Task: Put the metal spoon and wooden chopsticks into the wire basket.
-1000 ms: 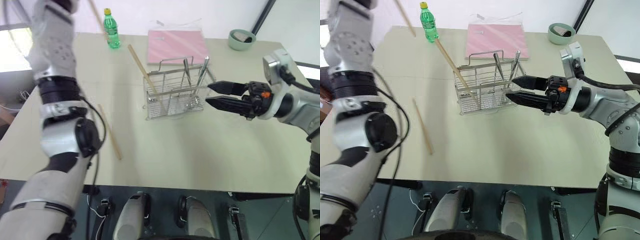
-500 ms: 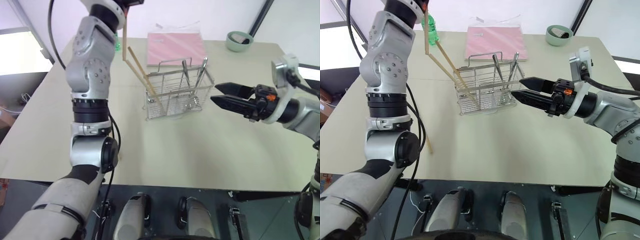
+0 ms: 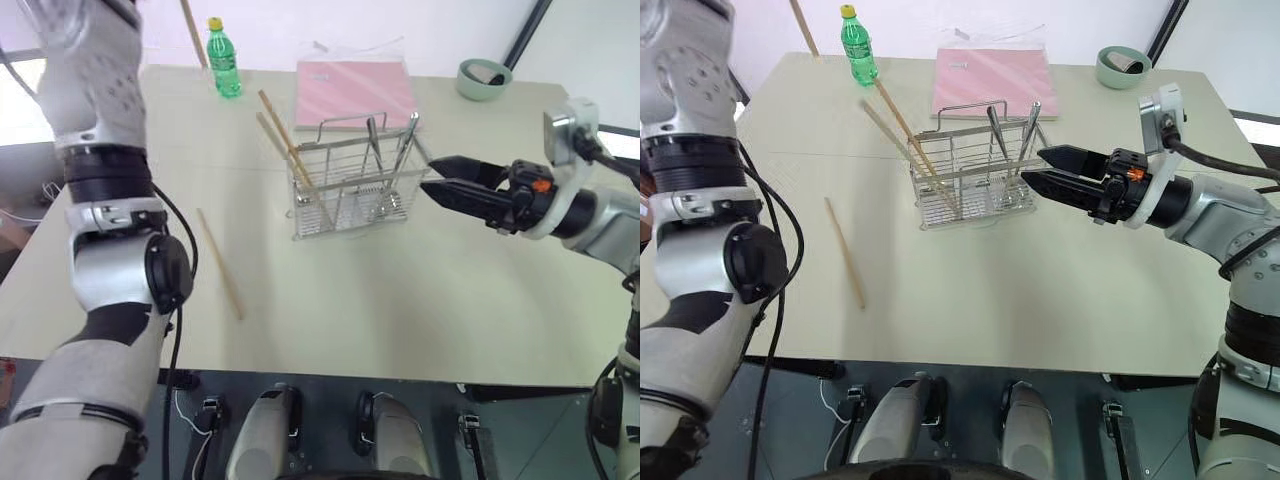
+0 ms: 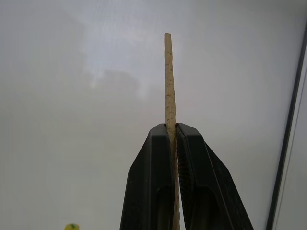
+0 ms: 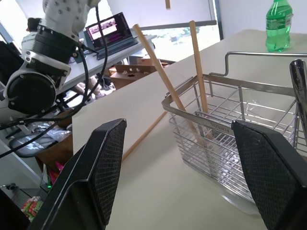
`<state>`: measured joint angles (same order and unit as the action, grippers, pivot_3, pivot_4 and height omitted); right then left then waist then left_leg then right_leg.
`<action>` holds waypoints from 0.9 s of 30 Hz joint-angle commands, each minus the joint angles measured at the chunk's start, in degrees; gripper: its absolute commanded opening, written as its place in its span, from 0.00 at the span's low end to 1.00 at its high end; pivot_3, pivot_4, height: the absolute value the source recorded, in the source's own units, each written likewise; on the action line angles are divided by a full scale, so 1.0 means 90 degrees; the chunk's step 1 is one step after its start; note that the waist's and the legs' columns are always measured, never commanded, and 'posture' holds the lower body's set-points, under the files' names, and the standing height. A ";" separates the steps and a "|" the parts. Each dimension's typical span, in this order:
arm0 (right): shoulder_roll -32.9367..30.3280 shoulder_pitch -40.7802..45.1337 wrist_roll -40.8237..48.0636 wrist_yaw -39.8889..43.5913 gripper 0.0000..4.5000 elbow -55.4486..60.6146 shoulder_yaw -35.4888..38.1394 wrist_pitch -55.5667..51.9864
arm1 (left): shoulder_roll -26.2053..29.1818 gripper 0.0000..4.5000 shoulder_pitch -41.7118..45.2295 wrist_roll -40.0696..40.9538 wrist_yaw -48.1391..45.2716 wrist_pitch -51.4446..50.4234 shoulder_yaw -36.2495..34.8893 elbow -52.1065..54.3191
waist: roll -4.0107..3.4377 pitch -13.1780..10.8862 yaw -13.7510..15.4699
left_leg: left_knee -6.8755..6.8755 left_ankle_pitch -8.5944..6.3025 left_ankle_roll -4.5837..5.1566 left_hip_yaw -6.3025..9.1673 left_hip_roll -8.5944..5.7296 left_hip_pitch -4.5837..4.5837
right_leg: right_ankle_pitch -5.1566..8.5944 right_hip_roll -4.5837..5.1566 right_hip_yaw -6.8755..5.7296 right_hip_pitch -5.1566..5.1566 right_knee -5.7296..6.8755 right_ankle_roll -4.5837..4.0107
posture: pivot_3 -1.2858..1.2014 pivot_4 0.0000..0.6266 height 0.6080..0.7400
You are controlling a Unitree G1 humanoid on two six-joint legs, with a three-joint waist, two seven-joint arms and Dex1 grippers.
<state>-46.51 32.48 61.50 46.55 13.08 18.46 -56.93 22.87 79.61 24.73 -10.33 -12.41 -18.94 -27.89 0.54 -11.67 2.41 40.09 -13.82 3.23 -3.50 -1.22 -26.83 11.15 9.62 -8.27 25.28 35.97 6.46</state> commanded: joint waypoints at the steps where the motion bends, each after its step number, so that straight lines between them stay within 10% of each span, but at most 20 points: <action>1: -0.0047 0.0136 0.0007 0.0069 0.80 0.0007 0.0107 0.0156 | -0.0136 0.01 0.0294 0.0350 0.0080 -0.0348 -0.0111 0.0389 | 0.0000 0.0000 -0.0009 | 0.0000 0.0000 0.0000 0.0001 0.0001 0.0001 | 0.0000 -0.0001 0.0000 0.0000 0.0003 0.0000 | 0.52 0.24 0.59; 13: -0.0059 -0.0075 0.0056 -0.0077 0.80 0.0122 0.0266 0.0174 | -0.0911 0.01 0.0246 0.1970 0.0781 -0.2371 -0.0364 0.2228 | 0.0001 -0.0001 -0.0029 | 0.0000 0.0019 -0.0028 0.0005 0.0003 0.0006 | 0.0000 -0.0005 0.0002 0.0001 0.0011 -0.0001 | 0.52 0.24 0.59; 27: 0.0070 -0.0155 0.0119 -0.0247 0.80 0.0068 0.0358 0.0320 | -0.1343 0.01 -0.1421 0.0637 0.0219 -0.1494 0.0958 0.2649 | -0.0001 0.0000 -0.0012 | 0.0001 0.0020 -0.0030 0.0001 0.0004 0.0017 | 0.0000 -0.0008 0.0009 -0.0009 0.0009 -0.0003 | 0.52 0.24 0.59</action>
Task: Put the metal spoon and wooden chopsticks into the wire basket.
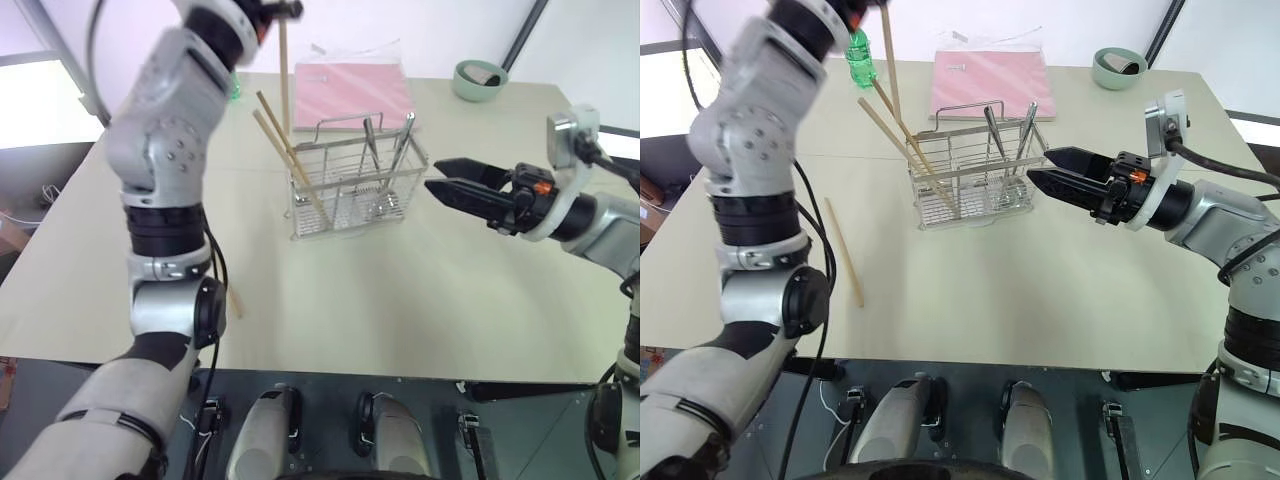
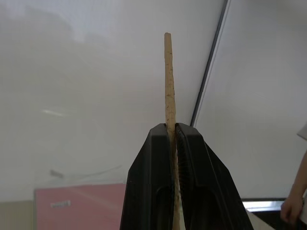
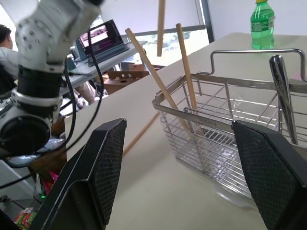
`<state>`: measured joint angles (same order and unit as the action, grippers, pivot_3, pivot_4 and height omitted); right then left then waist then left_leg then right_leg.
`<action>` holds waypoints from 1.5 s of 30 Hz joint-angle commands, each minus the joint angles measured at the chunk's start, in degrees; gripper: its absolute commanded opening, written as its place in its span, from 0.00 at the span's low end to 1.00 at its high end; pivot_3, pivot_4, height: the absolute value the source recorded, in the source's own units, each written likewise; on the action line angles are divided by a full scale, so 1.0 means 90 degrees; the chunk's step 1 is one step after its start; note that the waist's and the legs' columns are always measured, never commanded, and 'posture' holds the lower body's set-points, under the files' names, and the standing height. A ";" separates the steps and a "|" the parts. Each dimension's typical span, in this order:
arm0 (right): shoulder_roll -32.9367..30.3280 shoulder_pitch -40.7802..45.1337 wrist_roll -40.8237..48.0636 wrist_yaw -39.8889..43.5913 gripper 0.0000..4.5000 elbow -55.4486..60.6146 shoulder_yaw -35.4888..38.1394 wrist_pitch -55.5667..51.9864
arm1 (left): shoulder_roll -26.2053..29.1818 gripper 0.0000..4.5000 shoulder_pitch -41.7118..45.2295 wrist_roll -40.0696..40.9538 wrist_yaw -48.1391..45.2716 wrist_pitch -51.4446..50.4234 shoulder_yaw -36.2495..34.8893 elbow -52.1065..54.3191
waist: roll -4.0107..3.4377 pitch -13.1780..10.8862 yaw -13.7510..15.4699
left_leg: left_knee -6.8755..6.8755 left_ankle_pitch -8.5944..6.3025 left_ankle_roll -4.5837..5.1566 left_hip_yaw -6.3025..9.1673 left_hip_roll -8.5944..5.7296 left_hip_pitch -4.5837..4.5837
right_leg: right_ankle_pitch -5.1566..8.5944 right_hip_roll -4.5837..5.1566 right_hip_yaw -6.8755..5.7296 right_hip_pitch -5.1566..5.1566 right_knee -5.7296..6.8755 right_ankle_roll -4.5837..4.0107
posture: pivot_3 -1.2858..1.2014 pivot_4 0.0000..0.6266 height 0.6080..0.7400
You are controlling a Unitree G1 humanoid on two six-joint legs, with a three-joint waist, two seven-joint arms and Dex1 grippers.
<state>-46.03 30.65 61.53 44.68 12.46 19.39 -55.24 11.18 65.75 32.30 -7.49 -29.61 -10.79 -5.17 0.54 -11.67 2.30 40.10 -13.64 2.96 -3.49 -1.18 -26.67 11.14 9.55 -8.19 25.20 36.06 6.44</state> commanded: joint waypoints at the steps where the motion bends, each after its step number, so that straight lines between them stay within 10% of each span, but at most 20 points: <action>1: 0.0015 0.0043 0.0120 -0.0046 0.80 0.0141 0.0253 0.0136 | -0.0088 0.01 0.0092 -0.0292 -0.0123 0.0543 0.0084 0.0067 | 0.0000 0.0000 0.0001 | 0.0000 0.0001 -0.0001 -0.0001 0.0000 -0.0001 | 0.0000 0.0000 0.0000 0.0001 0.0000 0.0000 | 0.52 0.24 0.59; 14: 0.0036 -0.0006 0.0264 -0.0274 0.80 0.0168 0.0341 0.0133 | -0.0404 0.01 -0.0165 -0.0890 -0.0500 0.1329 0.0258 -0.0531 | 0.0000 0.0000 0.0000 | 0.0001 -0.0017 0.0032 -0.0002 0.0000 -0.0002 | 0.0000 0.0002 0.0000 0.0002 -0.0001 0.0000 | 0.52 0.24 0.59; 22: 0.0050 0.0005 0.0258 -0.0277 0.80 0.0094 0.0324 0.0155 | -0.0358 0.84 -0.0012 -0.0770 -0.0505 0.1134 0.0106 -0.0383 | 0.0000 0.0000 0.0004 | 0.0001 -0.0017 0.0032 -0.0002 0.0001 -0.0001 | 0.0000 0.0002 0.0000 0.0001 0.0001 0.0000 | 0.52 0.24 0.59; 32: 0.0116 0.0126 0.0148 -0.0216 0.80 -0.0071 0.0229 0.0240 | 0.0874 0.84 0.0786 -0.0375 0.0004 -0.0213 -0.0617 0.0522 | -0.0001 0.0000 -0.0018 | 0.0000 -0.0017 0.0032 -0.0002 0.0002 -0.0004 | 0.0000 0.0001 0.0000 0.0009 0.0004 0.0000 | 0.52 0.24 0.59; 38: 0.0043 0.0076 -0.0157 0.0094 0.80 -0.0182 0.0105 0.0420 | 0.2255 0.84 0.0833 -0.0607 0.1145 -0.3003 -0.1071 0.0811 | -0.0008 0.0003 -0.0007 | -0.0005 -0.0018 0.0032 -0.0005 0.0003 0.0014 | 0.0001 -0.0004 0.0005 0.0001 0.0009 0.0001 | 0.52 0.24 0.59; 45: 0.0019 0.0141 -0.0543 0.0506 0.80 -0.0321 -0.0204 0.0632 | 0.1005 0.84 -0.0120 -0.1462 0.2809 -0.6915 -0.2198 0.1859 | -0.0001 0.0000 0.0026 | 0.0000 0.0005 -0.0006 0.0010 -0.0004 0.0015 | 0.0003 -0.0005 0.0006 -0.0015 0.0006 0.0004 | 0.52 0.24 0.59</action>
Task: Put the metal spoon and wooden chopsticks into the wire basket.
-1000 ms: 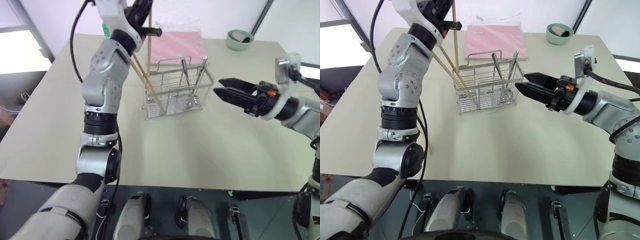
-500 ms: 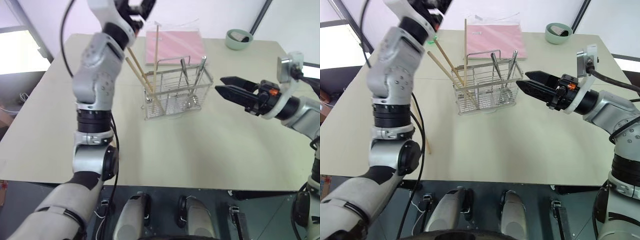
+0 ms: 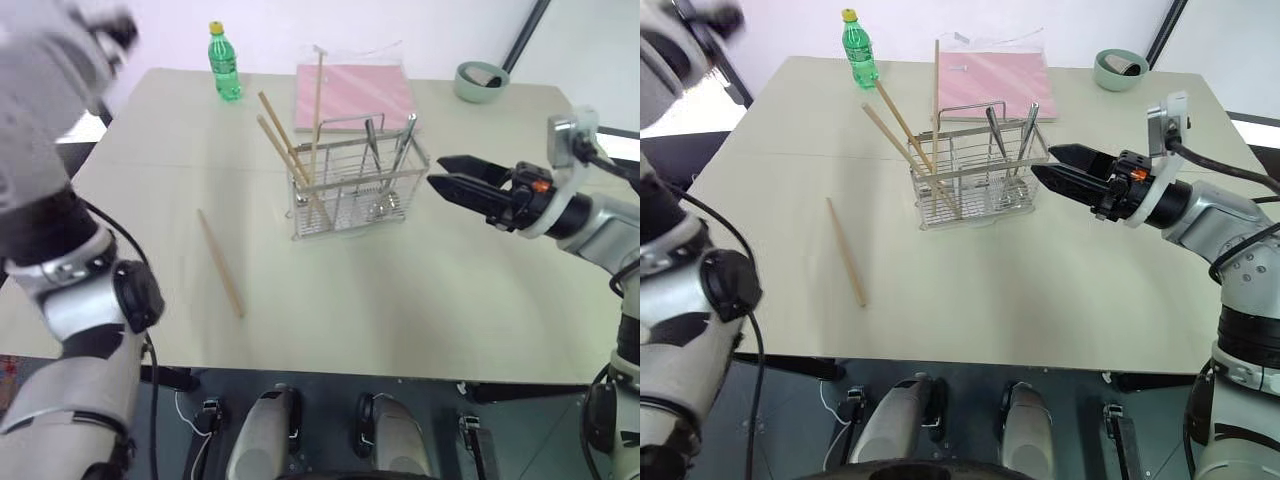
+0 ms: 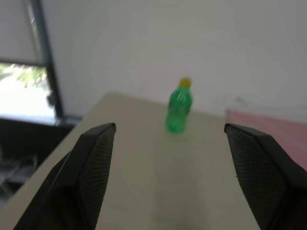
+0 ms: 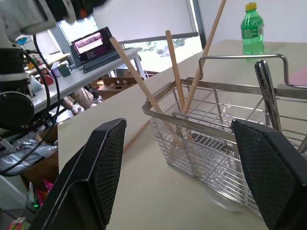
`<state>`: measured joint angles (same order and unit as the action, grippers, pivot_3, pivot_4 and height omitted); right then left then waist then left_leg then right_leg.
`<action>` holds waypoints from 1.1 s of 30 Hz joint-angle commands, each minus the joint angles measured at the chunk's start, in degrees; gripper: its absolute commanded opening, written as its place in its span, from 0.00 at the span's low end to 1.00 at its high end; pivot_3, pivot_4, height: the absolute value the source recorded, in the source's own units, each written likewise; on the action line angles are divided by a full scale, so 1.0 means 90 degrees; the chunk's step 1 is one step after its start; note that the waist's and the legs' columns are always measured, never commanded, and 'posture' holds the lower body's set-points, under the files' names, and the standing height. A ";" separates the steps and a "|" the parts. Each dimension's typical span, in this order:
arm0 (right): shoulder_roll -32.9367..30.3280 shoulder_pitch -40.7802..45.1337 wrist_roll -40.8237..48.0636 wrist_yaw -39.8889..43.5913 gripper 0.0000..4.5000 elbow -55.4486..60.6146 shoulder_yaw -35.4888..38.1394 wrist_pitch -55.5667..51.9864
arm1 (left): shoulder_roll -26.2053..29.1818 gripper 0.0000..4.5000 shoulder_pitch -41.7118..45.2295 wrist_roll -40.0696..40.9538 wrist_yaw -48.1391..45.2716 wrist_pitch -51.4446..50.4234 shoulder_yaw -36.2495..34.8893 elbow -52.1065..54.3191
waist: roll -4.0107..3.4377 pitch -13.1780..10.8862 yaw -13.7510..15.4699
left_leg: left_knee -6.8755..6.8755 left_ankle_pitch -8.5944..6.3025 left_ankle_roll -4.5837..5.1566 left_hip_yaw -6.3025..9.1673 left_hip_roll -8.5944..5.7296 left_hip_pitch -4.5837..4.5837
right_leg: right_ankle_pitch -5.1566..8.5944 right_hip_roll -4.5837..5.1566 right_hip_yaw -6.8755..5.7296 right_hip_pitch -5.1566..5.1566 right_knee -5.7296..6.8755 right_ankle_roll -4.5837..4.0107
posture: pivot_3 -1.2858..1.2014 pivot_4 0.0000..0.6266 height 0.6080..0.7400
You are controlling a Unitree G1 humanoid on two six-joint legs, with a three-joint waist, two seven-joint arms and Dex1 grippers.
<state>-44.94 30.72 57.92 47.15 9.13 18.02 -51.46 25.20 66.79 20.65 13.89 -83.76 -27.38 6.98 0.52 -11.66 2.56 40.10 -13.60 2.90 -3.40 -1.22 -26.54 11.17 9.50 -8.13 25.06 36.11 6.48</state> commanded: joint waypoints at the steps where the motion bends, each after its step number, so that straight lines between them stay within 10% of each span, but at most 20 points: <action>1: -0.0115 0.0155 -0.0194 0.0312 0.80 0.0038 -0.0108 0.0224 | -0.0954 0.84 -0.0516 -0.0251 0.0726 -0.0963 -0.0551 0.0622 | 0.0003 -0.0001 -0.0018 | 0.0000 0.0001 -0.0004 0.0000 0.0000 0.0000 | 0.0000 0.0000 0.0000 -0.0001 0.0000 0.0000 | 0.52 0.24 0.59; 8: -0.0061 0.0308 -0.0385 0.0483 0.80 -0.0072 -0.0216 0.0231 | -0.2714 0.84 -0.1571 -0.0339 0.2106 -0.0972 -0.1148 0.0950 | 0.0011 -0.0006 -0.0033 | -0.0006 0.0008 -0.0030 -0.0004 0.0008 -0.0010 | -0.0002 -0.0002 0.0004 0.0022 0.0008 -0.0004 | 0.52 0.24 0.59; 20: 0.0055 0.0105 -0.0240 0.0186 0.80 0.0204 -0.0046 0.0108 | -0.2754 0.84 -0.1625 -0.0546 0.2212 -0.0972 -0.1045 -0.0328 | 0.0008 -0.0004 -0.0022 | -0.0005 -0.0007 -0.0032 -0.0004 0.0005 -0.0011 | -0.0002 0.0002 0.0002 0.0021 0.0006 -0.0004 | 0.52 0.24 0.59; 29: -0.0033 -0.0023 -0.0163 0.0194 0.80 0.0310 0.0061 0.0075 | -0.2825 0.01 -0.1388 -0.0872 0.2045 -0.0972 -0.1345 -0.0499 | 0.0000 0.0001 0.0026 | -0.0003 -0.0018 -0.0014 -0.0005 0.0003 -0.0005 | -0.0002 0.0006 0.0002 0.0014 0.0006 -0.0004 | 0.52 0.24 0.59; 33: -0.0109 -0.0043 -0.0227 0.0285 0.80 0.0324 0.0023 0.0111 | -0.2613 0.01 -0.1239 -0.1062 0.1854 -0.0972 -0.1375 -0.0566 | 0.0000 0.0001 0.0042 | -0.0003 -0.0016 -0.0017 -0.0005 0.0003 -0.0007 | -0.0002 0.0006 0.0002 0.0016 0.0005 -0.0004 | 0.52 0.24 0.59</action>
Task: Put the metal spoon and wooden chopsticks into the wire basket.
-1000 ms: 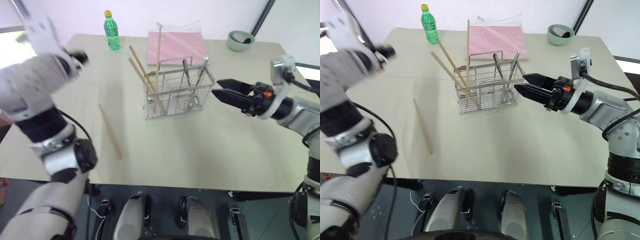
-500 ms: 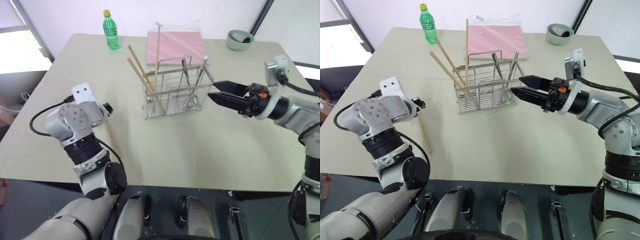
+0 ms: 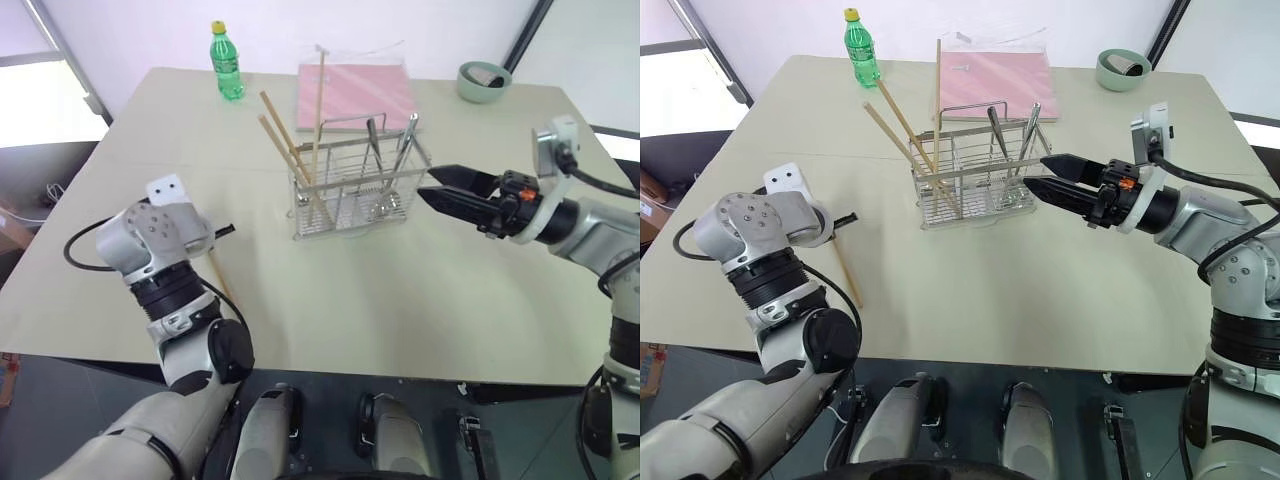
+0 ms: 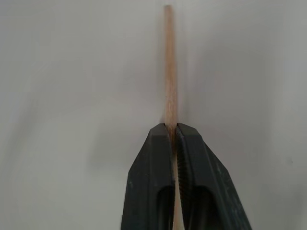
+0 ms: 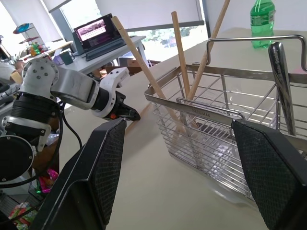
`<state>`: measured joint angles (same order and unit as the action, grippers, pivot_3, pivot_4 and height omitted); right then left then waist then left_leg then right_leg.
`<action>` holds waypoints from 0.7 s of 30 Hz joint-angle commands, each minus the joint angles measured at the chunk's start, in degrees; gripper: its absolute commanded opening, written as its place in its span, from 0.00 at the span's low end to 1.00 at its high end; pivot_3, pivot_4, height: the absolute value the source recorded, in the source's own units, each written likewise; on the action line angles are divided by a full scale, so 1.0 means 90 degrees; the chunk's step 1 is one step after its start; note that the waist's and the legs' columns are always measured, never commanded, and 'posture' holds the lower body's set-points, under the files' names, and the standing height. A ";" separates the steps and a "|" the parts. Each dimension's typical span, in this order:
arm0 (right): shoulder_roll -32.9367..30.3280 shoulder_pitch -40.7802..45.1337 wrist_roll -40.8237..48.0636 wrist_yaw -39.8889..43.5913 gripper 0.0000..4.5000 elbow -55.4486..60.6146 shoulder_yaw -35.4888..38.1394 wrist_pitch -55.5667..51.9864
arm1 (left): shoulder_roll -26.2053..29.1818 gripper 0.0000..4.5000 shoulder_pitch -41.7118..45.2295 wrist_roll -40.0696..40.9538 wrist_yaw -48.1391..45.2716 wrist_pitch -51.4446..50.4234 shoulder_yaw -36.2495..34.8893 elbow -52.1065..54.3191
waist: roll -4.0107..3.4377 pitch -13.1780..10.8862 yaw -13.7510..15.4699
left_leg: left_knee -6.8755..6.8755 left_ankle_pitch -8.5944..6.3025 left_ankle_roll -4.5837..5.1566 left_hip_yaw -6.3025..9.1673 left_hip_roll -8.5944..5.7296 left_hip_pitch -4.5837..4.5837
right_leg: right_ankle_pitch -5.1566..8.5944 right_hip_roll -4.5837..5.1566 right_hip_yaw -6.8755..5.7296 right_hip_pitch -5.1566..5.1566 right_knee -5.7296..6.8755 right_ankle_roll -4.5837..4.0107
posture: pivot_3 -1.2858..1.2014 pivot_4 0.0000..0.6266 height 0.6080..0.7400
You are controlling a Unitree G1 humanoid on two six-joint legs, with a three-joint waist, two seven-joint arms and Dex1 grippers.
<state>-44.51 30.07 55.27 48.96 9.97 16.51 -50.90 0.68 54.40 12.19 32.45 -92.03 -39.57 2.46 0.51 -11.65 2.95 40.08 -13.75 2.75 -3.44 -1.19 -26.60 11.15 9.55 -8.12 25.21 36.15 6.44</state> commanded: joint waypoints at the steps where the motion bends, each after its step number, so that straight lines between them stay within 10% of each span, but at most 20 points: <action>1: -0.0163 0.0051 0.0077 0.0084 0.80 0.0210 0.0194 0.0038 | 0.0353 0.01 0.0147 -0.0166 -0.0359 0.0133 0.0152 -0.0093 | 0.0001 0.0000 -0.0012 | -0.0001 0.0001 -0.0001 0.0000 0.0000 0.0000 | 0.0000 -0.0001 0.0000 0.0001 0.0000 0.0000 | 0.52 0.24 0.59; 11: -0.0360 0.0165 0.0118 0.0144 0.80 0.0091 0.0247 -0.0042 | 0.1834 0.01 0.2138 0.0764 -0.2564 0.5883 0.0387 -0.1312 | 0.0006 -0.0003 -0.0035 | 0.0002 0.0012 -0.0021 0.0001 -0.0002 -0.0042 | -0.0006 0.0008 -0.0009 0.0030 -0.0017 -0.0006 | 0.52 0.24 0.59; 21: -0.0205 0.0268 0.0219 -0.0101 0.80 0.0208 0.0248 -0.0184 | 0.1572 0.01 0.2774 0.2159 -0.5027 0.6678 0.1416 -0.1845 | -0.0004 0.0002 -0.0074 | 0.0001 0.0024 0.0005 -0.0014 -0.0003 -0.0026 | -0.0017 0.0002 -0.0012 0.0016 -0.0014 0.0014 | 0.52 0.24 0.59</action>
<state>-46.32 31.33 55.52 48.51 9.91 16.84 -52.61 15.01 79.35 30.97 -9.94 -33.33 -29.43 -13.19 0.48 -11.63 2.28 40.09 -13.48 2.88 -3.59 -1.20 -26.75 11.00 9.56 -8.22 25.28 36.02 6.56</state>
